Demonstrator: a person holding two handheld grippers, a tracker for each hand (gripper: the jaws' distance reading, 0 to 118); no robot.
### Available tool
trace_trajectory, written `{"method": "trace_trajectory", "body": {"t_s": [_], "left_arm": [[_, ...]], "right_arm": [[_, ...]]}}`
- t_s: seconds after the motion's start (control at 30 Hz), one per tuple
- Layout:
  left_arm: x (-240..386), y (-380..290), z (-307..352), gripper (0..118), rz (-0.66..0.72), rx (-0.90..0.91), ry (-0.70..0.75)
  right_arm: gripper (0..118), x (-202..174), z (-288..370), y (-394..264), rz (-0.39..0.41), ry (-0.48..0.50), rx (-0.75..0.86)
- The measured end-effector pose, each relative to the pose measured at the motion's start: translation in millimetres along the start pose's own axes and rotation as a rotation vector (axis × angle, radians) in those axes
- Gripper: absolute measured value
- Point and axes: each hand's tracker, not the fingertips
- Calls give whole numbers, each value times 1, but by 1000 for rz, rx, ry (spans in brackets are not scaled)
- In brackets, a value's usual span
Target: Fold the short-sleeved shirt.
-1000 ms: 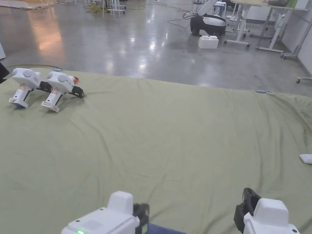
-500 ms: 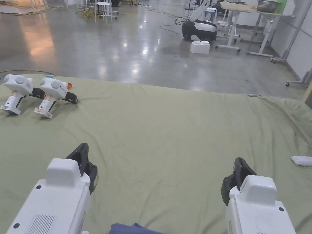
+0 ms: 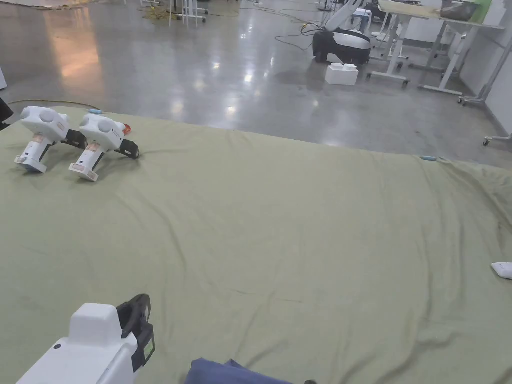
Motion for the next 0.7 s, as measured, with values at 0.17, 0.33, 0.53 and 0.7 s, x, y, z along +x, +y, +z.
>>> {"method": "trace_trajectory", "body": {"t_s": [0.17, 0.33, 0.53, 0.7], "left_arm": [[-24, -16, 4, 3, 100, -100, -51], [-52, -29, -16, 14, 273, -347, -275], [-66, -54, -58, 89, 407, -600, -596], [-60, -80, -98, 91, 485, -786, -650]], "right_arm": [[0, -20, -30, -33, 63, -78, -46], [0, -19, -35, -46, 89, -95, -49], [0, -19, -31, -39, 60, -89, -60], [0, -14, -34, -44, 49, -83, -62]]}}
